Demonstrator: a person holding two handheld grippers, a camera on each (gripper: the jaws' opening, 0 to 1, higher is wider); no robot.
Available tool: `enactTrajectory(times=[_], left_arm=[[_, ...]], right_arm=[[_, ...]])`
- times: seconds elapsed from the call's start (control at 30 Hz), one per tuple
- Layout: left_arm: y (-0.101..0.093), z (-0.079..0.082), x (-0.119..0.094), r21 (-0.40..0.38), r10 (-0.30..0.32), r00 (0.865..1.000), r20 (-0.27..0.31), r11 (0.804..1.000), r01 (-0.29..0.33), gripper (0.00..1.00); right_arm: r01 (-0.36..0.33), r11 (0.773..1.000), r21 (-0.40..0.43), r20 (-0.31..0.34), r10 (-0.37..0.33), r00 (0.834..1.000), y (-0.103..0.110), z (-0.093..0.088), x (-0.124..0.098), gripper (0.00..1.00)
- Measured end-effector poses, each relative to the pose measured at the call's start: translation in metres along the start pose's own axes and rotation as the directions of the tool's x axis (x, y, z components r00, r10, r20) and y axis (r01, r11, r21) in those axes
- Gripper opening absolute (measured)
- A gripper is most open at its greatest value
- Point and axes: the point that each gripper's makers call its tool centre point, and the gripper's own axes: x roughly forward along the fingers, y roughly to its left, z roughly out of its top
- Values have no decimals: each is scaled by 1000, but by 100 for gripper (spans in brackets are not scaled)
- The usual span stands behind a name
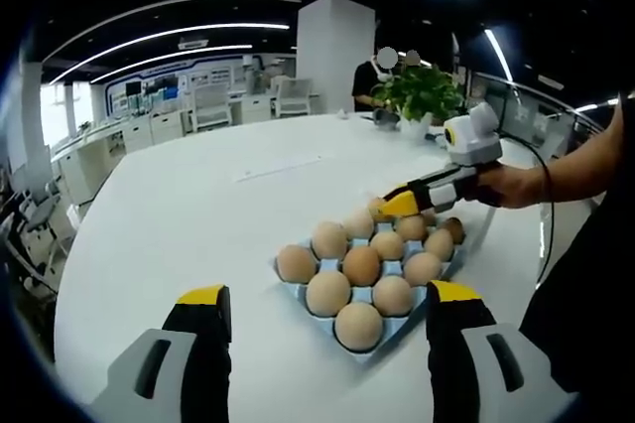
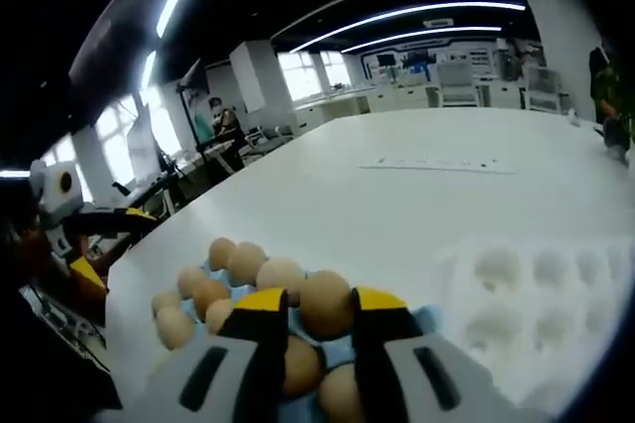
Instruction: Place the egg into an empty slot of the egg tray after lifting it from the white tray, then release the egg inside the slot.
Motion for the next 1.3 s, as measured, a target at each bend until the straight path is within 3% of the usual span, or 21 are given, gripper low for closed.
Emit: enactTrajectory(times=[0.27, 0.67, 1.13, 1.3], left_arm=[[0, 3, 0, 2, -1, 1000, 7, 1000, 1, 80], [1, 4, 1, 8, 2, 1000, 8, 1000, -2, 80], [1, 7, 3, 12, -6, 1000, 9, 1000, 6, 80], [1, 7, 4, 12, -5, 1000, 8, 1000, 5, 80]], right_arm=[[7, 1000, -2, 61, -7, 998, -3, 14, -10, 25], [27, 1000, 13, 56, -28, 998, -13, 8, -15, 25], [101, 994, 53, 62, -104, 993, -41, 1, -36, 25], [171, 980, 104, 84, -179, 980, -67, -1, -52, 25]])
